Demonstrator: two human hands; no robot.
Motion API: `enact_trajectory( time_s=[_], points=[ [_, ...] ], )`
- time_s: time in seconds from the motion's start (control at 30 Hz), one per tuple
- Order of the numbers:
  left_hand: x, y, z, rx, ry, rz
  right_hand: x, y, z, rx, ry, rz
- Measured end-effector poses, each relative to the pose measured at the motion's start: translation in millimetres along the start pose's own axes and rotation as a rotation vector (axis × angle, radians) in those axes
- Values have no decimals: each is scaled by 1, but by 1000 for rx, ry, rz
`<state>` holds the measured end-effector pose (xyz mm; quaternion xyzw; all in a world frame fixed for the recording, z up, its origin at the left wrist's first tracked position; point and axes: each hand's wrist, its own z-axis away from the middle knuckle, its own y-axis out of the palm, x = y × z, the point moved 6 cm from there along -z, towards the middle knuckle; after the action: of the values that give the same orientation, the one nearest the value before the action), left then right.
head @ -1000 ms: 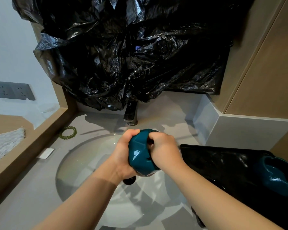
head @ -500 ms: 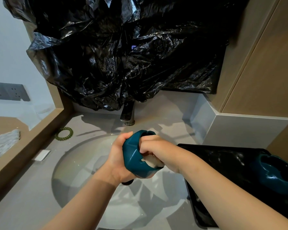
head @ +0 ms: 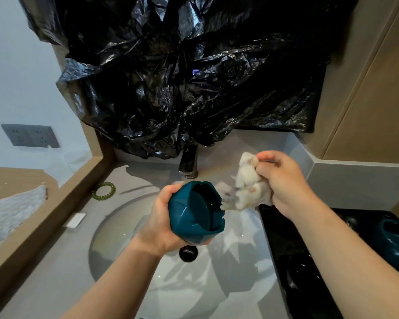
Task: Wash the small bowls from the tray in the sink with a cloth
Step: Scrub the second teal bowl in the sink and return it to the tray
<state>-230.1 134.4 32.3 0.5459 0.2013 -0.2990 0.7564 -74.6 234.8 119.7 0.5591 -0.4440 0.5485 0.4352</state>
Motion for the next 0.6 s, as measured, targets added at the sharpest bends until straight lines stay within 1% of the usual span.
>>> enact_trajectory(
  time_s=[0.03,0.07,0.13,0.2,0.3,0.33,0.37,0.43,0.5,0.53,0.57,0.6],
  points=[
    [0,2,0,15,-11,-6,1,3,-1,-6,-22,-18],
    [0,4,0,27,-26,-9,1,11,-1,25,-41,-1],
    [1,10,-1,55,-42,-13,-10,31,3,160,-20,117],
    [2,15,-2,73,-40,-28,-25,43,6,264,32,285],
    [-1,15,-2,70,-11,9,-36,35,7,272,117,687],
    [-2,14,-2,68,-3,18,-38,30,7,253,153,719],
    [-3,14,-3,66,-7,13,-39,30,9,265,193,638],
    [-3,14,-3,51,-32,-29,-37,36,15,353,240,243],
    [-6,16,-4,35,-31,-59,-30,38,17,388,202,-148],
    [-9,16,-5,28,-24,-63,-28,36,16,371,188,-293],
    [-11,17,-5,31,-23,-60,-25,34,16,342,170,-371],
    [-12,17,-6,25,-25,-61,-22,32,15,328,127,-365]
  ],
)
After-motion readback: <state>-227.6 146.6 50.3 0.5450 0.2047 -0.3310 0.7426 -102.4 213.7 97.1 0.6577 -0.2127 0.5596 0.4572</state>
